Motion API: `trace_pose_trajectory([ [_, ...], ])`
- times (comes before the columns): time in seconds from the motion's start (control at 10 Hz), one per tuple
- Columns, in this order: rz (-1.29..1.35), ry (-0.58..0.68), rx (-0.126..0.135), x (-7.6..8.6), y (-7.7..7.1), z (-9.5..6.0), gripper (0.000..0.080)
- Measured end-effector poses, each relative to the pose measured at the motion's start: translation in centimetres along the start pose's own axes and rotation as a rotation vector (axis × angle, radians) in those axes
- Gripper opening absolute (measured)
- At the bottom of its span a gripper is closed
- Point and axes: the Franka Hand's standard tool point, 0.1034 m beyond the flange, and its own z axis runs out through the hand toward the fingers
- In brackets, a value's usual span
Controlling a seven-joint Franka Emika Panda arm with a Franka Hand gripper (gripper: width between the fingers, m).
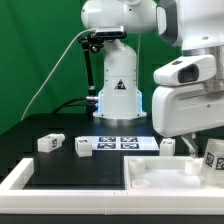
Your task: Assemble one leg
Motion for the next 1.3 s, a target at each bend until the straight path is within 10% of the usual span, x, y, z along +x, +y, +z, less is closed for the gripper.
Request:
trace_pose_trajectory([
  [0.5, -0.049, 0.009, -0.009, 0.1, 0.3, 0.2, 0.0649],
  [0.7, -0.07, 0.008, -0.01, 0.1, 0.4, 0.3, 0.0384],
  [1.3, -0.032, 0.007, -0.015, 0.0, 1.0, 0.3, 0.0297],
])
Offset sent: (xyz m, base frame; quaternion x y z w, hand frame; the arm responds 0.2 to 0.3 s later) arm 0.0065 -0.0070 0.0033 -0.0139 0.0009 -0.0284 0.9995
